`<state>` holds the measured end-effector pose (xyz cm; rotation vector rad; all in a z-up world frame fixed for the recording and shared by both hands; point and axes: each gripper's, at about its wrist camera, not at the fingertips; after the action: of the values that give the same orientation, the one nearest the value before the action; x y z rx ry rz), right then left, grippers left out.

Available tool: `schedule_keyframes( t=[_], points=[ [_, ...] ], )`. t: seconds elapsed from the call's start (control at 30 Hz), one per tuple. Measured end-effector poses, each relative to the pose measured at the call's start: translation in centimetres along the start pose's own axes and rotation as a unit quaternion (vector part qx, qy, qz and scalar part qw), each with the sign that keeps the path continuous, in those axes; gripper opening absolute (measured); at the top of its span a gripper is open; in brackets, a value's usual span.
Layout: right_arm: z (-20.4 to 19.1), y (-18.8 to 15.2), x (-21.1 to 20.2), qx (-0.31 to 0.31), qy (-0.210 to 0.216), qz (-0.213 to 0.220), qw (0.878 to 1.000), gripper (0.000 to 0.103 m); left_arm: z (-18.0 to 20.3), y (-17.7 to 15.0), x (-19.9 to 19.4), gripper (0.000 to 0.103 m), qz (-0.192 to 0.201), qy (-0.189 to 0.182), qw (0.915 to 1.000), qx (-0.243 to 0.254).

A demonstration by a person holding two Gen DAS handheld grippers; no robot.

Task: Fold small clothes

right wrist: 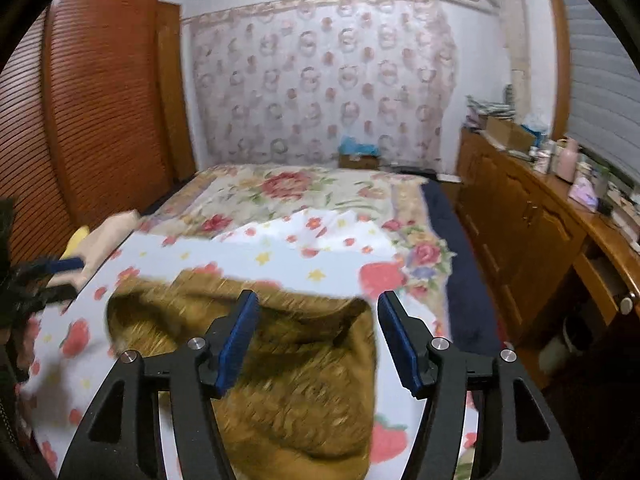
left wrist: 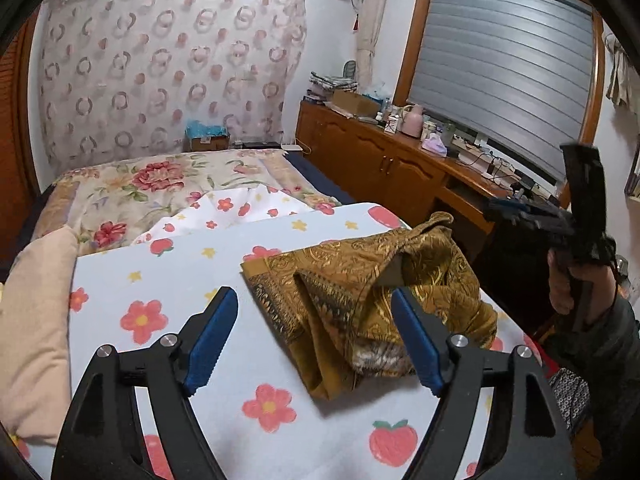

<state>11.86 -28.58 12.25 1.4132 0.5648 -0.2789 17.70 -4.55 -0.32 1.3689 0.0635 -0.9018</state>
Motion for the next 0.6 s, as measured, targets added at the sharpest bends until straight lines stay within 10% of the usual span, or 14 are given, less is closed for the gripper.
schedule_keyframes(
  t=[0.6],
  points=[
    [-5.3, -13.1, 0.1, -0.072, 0.068, -0.121, 0.988, 0.05, 1.6, -4.3, -1.5, 0.08, -0.026, -0.007, 0.9996, 0.008]
  ],
)
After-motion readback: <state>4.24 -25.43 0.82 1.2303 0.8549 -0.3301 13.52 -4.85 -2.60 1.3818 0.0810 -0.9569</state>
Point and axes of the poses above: each gripper's, at about its wrist camera, not at the fingertips, and x roughly the way its jaws point, z to its right, y to its top, and after that the axes turned 5 degrees about -y, right-handed
